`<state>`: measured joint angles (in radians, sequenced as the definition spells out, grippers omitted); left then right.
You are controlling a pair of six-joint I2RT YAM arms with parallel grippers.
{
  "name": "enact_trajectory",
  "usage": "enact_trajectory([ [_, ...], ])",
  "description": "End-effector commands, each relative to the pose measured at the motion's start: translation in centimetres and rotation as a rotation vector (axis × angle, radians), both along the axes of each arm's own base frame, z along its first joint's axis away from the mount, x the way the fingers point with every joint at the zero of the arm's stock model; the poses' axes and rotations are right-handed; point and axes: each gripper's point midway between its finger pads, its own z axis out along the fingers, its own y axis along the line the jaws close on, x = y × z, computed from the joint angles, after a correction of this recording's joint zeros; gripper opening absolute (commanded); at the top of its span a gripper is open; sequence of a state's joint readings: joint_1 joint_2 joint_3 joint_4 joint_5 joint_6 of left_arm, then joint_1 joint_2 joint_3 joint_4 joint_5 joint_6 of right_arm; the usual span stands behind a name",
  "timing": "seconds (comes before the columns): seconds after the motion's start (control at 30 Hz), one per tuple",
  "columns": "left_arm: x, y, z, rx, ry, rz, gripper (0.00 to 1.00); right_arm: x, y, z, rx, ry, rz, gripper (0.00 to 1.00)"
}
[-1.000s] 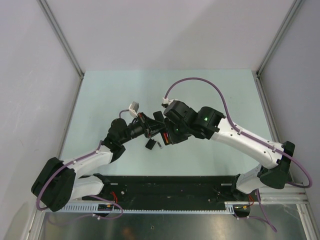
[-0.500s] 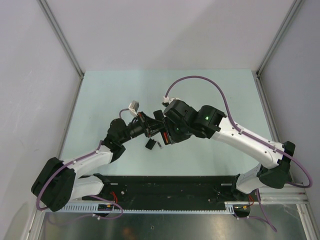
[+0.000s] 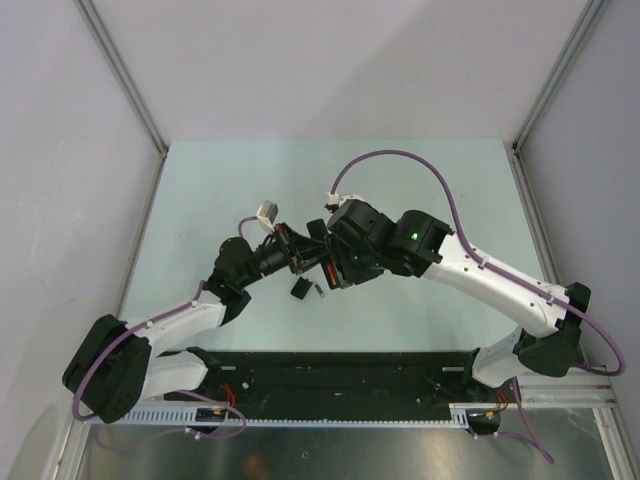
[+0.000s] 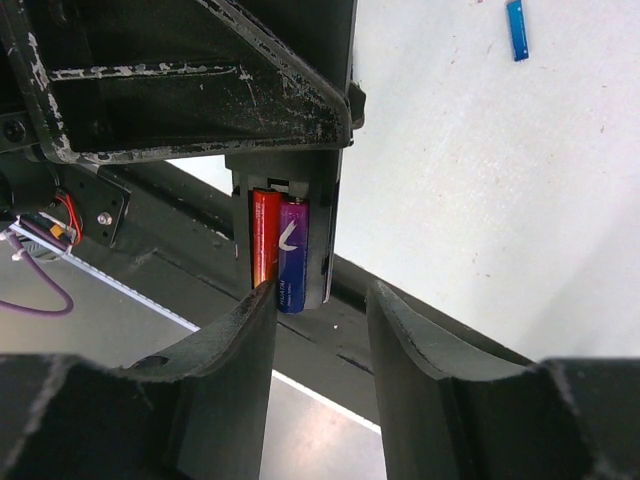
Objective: Load the batteries into the remote control
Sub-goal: Load the battery into the remote control.
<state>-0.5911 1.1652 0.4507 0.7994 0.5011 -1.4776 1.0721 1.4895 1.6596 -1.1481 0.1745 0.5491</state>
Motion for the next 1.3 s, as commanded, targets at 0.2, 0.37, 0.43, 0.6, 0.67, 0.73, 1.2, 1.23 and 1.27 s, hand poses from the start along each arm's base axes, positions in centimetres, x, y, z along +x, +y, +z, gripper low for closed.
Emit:
enact_trajectory([
  [0.2, -1.7, -0.5, 4.8, -0.121, -0.094, -0.075, 0.00, 1.1, 0.1, 0.7, -0.012, -0.044, -0.025, 0.46],
  [0.37, -1.6, -0.4, 4.4, -0.118, -0.084, -0.067, 0.00, 0.8, 0.2, 1.4, -0.002, -0.051, -0.023, 0.46],
  [0.43, -1.6, -0.3, 4.5, -0.118, -0.087, -0.064, 0.00, 0.7, 0.4, 1.6, 0.002, -0.055, -0.018, 0.46],
  [0.6, -1.4, -0.3, 4.4, -0.114, -0.089, -0.059, 0.00, 0.2, 0.5, 1.9, -0.009, -0.054, -0.007, 0.46],
  [0.67, -1.3, -0.3, 4.4, -0.113, -0.092, -0.055, 0.00, 0.2, 0.4, 2.0, -0.013, -0.053, -0.008, 0.47],
  [0.73, -1.1, -0.2, 4.3, -0.111, -0.092, -0.052, 0.00, 0.1, 0.4, 2.1, -0.014, -0.055, -0.008, 0.47],
  [1.2, -1.1, -0.5, 2.3, -0.074, -0.063, -0.064, 0.00, 0.9, 1.2, 6.2, 0.187, -0.137, -0.045, 0.53],
  [1.23, -1.1, -0.5, 2.2, -0.073, -0.059, -0.063, 0.00, 0.9, 1.1, 6.4, 0.214, -0.137, -0.047, 0.56],
  [1.27, -1.1, -0.4, 2.1, -0.072, -0.058, -0.064, 0.00, 0.9, 0.9, 6.6, 0.258, -0.145, -0.057, 0.57],
])
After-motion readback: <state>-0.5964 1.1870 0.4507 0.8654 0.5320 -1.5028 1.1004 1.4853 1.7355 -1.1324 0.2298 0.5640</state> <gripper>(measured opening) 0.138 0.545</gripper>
